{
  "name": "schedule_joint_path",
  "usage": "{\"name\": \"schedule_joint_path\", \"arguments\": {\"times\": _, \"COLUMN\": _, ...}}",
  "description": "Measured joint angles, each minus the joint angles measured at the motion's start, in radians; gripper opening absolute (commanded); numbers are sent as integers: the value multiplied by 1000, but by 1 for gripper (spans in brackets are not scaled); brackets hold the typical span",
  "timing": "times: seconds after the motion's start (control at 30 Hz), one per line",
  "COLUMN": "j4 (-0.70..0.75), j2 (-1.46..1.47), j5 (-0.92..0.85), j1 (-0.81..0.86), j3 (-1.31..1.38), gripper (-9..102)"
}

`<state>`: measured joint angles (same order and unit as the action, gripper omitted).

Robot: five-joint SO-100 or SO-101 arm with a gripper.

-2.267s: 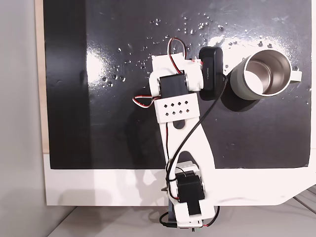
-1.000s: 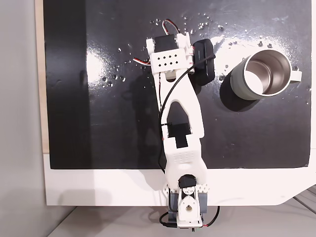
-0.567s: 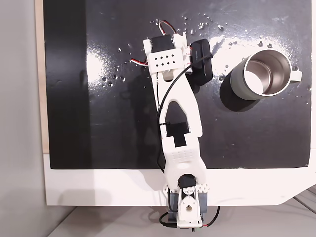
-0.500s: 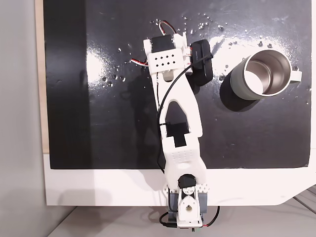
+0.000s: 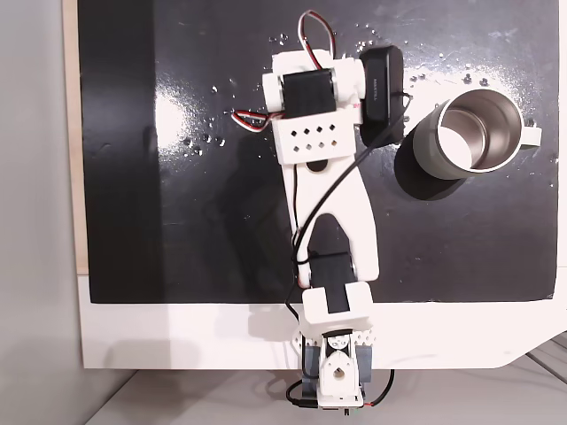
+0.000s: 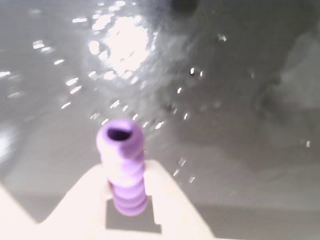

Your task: Grasp a pengrip and put it in the cup.

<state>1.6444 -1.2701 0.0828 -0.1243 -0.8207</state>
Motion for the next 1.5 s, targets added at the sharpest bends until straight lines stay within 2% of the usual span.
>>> {"name": "schedule_joint_path", "arguments": {"times": 0.17, "j4": 63, "j2": -95, "j5": -44, "j1": 80, "j3": 17, "gripper": 0}}
{"name": "schedule_joint_path", "arguments": {"times": 0.37, "j4": 130, "j2": -127, "j5": -115, "j1": 262, "j3": 94, "gripper": 0}}
{"name": "schedule_joint_path", "arguments": {"times": 0.77, "j4": 147, "j2": -190, "j5": -318, "j1": 588, "j3": 109, "gripper": 0}}
{"name": "schedule_joint_path", "arguments": {"times": 1.1, "j4": 147, "j2": -114, "j5": -403, "j1": 676, "j3": 117, "gripper": 0}}
{"name": "schedule_joint_path", "arguments": {"times": 1.43, "j4": 147, "j2": -32, "j5": -420, "j1": 678, "j3": 127, "gripper": 0}}
{"name": "schedule_joint_path", "arguments": {"times": 1.5, "j4": 147, "j2": -32, "j5": -420, "j1": 676, "j3": 127, "gripper": 5}}
